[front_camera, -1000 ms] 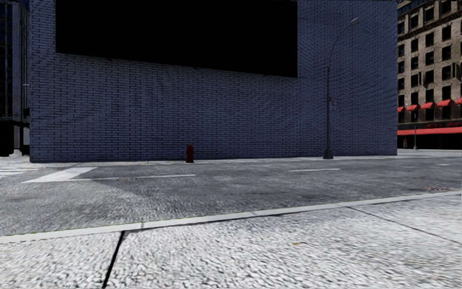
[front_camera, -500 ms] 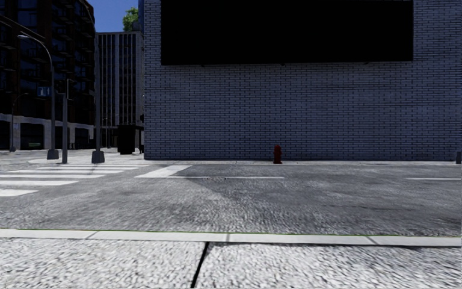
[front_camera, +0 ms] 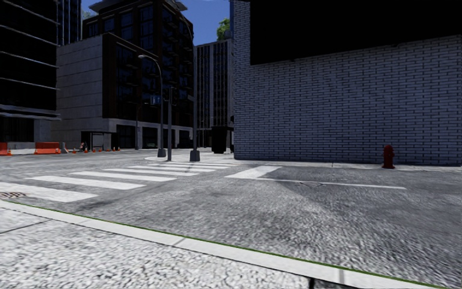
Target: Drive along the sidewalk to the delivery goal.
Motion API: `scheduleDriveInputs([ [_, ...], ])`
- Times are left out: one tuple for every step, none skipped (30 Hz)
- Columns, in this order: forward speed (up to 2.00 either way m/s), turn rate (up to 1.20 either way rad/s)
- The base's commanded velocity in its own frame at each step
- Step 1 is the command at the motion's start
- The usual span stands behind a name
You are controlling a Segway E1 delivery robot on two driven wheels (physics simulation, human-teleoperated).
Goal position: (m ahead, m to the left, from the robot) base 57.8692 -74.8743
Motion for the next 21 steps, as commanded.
scheduleDriveInputs([
  [0.91, 0.84],
  [0.91, 0.84],
  [0.91, 0.84],
  [0.91, 0.84],
  [0.91, 0.84],
  [0.91, 0.84],
  [0.92, 0.84],
  [0.92, 0.84],
  [0.92, 0.84],
  [0.92, 0.84],
  [0.92, 0.84],
  [0.92, 0.84],
  [0.92, 0.84],
  [0.93, 0.84],
  [0.93, 0.84],
  [0.95, 0.84],
  [0.96, 0.84],
  [0.97, 0.84],
  [0.97, 0.84],
  [0.97, 0.84],
  [0.98, 0.84],
])
